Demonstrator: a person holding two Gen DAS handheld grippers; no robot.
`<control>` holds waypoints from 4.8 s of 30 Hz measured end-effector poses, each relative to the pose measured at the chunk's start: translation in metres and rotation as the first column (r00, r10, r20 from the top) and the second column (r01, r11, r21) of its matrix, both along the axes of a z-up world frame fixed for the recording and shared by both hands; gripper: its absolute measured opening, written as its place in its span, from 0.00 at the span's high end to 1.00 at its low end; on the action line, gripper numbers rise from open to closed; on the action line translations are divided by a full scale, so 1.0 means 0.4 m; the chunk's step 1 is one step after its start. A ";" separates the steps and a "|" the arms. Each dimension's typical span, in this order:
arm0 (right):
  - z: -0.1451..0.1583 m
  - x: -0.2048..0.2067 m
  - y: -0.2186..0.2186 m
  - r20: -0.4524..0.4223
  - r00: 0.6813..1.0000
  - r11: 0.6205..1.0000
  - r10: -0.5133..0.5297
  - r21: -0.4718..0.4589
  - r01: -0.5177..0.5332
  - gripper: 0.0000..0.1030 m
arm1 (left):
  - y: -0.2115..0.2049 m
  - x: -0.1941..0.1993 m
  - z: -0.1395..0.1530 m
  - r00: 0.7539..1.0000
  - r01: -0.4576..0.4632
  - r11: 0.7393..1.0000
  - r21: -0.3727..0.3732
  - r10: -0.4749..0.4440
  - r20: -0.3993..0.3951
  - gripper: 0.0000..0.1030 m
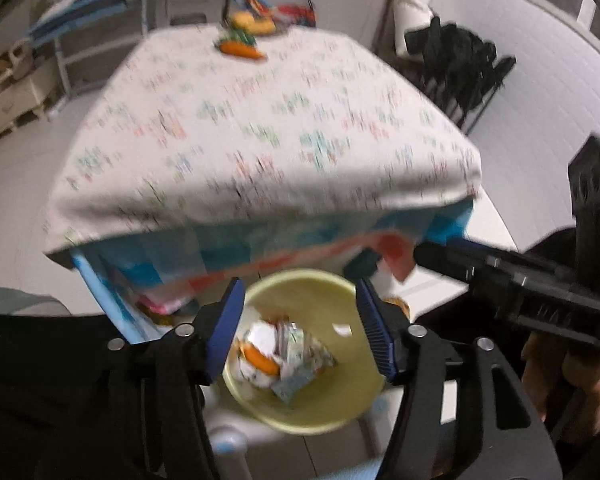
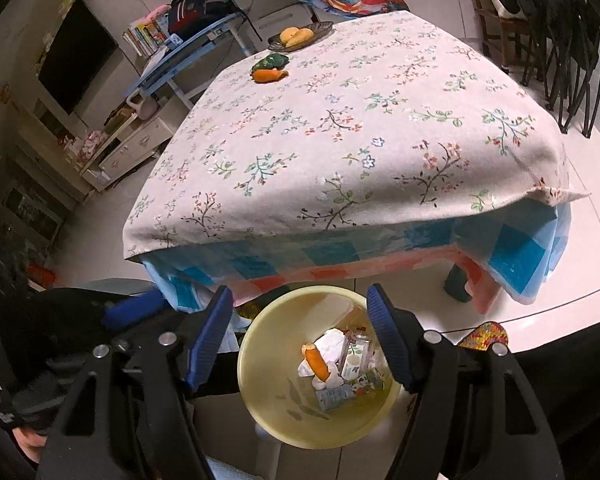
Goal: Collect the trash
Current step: 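Move both tools back to the table toward the green plush toy and orange carrot, then grasp the green plush toy with the left tool while the right tool grasps the orange carrot, then lift the plush toy and carrot and carry both tools toward the yellow bucket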
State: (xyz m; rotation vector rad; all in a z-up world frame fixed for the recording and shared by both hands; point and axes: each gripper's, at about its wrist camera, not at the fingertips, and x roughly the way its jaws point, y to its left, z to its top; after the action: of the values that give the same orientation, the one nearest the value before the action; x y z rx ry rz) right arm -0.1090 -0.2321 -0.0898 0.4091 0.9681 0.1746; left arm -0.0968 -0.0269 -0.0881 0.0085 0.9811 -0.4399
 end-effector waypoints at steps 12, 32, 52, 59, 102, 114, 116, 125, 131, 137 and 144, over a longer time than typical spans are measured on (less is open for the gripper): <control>0.061 0.067 0.033 0.082 0.994 0.996 0.067 -0.064 -0.062 0.34 | 0.098 0.134 0.108 0.974 -0.192 0.978 -0.079 0.200 0.110 0.36; 0.092 0.544 0.093 0.138 0.968 0.957 0.211 -0.231 -0.175 0.34 | 0.134 0.523 0.147 0.946 -0.291 0.949 -0.122 0.304 0.108 0.32; -0.008 0.845 0.138 0.060 0.949 0.918 0.311 -0.276 -0.283 0.51 | 0.071 0.864 0.084 0.970 -0.229 0.972 -0.063 0.233 0.066 0.28; 0.007 0.819 0.111 0.029 0.935 0.893 0.354 -0.307 -0.329 0.82 | 0.004 0.923 0.057 0.986 -0.142 0.989 -0.052 0.145 0.075 0.28; 0.109 0.636 -0.070 0.071 0.969 0.971 0.238 -0.050 -0.235 0.82 | -0.083 0.739 0.114 0.986 -0.099 0.995 -0.010 0.100 0.132 0.71; 0.120 0.539 -0.078 0.104 0.976 0.979 0.191 0.050 -0.197 0.82 | -0.076 0.562 0.150 0.975 -0.091 0.995 0.031 0.083 0.205 0.71; 0.119 0.529 -0.075 0.105 0.976 0.979 0.189 0.051 -0.195 0.82 | -0.073 0.551 0.150 0.975 -0.093 0.995 0.031 0.085 0.207 0.71; 0.125 0.477 -0.056 0.116 0.972 0.975 0.204 0.062 -0.212 0.82 | -0.070 0.493 0.152 0.972 -0.090 0.995 0.036 0.080 0.220 0.70; 0.119 0.408 -0.028 0.113 0.965 0.968 0.236 0.061 -0.244 0.82 | -0.066 0.442 0.137 0.977 -0.082 0.996 0.031 0.074 0.201 0.70; 0.103 0.323 -0.006 0.093 0.963 0.962 0.254 0.074 -0.262 0.82 | -0.049 0.384 0.123 0.980 -0.081 0.997 0.017 0.077 0.186 0.70; 0.064 0.237 0.017 0.040 0.961 0.957 0.273 0.093 -0.276 0.82 | -0.036 0.314 0.105 0.983 -0.075 0.997 0.018 0.071 0.169 0.70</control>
State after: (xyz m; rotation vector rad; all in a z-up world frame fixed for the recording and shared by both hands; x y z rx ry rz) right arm -0.0142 -0.2255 -0.0642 0.3592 0.9900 0.4804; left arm 0.0287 -0.0413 -0.0460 0.0313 0.8180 -0.3534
